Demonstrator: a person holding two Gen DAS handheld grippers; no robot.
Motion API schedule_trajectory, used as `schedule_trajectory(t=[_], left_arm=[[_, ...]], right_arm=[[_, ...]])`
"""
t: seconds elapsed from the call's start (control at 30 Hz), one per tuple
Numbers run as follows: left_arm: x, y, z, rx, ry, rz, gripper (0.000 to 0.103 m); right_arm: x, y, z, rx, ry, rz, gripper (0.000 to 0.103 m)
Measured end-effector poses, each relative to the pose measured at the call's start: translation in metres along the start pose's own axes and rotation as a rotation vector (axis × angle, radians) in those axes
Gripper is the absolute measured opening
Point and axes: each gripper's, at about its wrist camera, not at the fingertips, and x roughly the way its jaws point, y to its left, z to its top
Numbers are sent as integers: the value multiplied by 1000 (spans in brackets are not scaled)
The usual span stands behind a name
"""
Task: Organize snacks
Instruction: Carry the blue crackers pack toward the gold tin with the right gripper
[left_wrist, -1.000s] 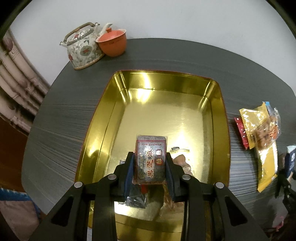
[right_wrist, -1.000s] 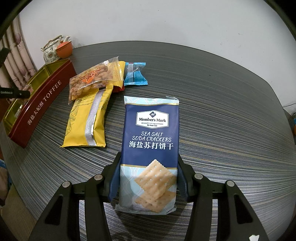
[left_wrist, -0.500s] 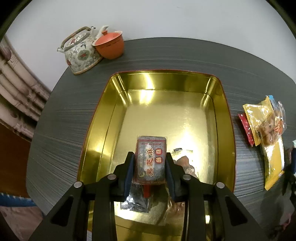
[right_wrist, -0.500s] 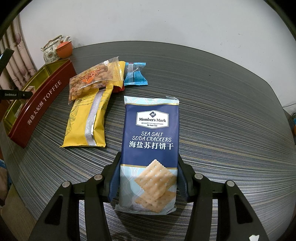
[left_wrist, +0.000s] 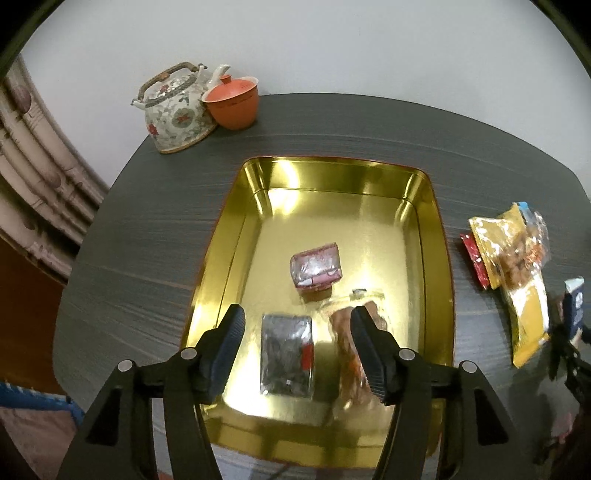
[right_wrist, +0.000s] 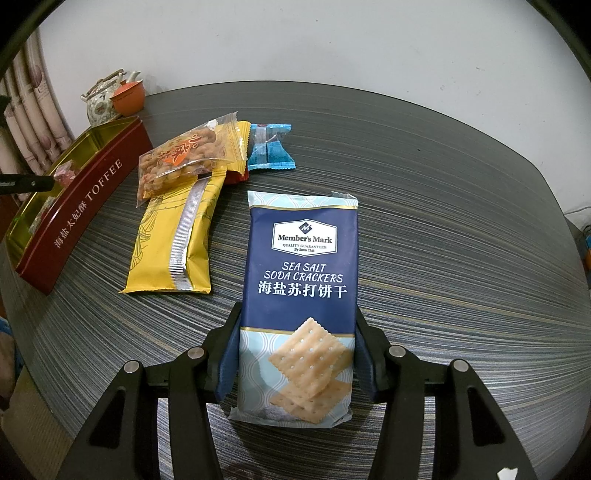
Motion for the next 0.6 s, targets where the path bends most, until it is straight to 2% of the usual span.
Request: schedule_trajectory(t=[0.2,0.6], left_arm=[[-20,14,-22,14,-27,10,66],[-34,54,-58,-48,-58,59,73]], right_arm=[[0,0,0,3,-2,1,50],[0,-1,1,6,6,-8,46]])
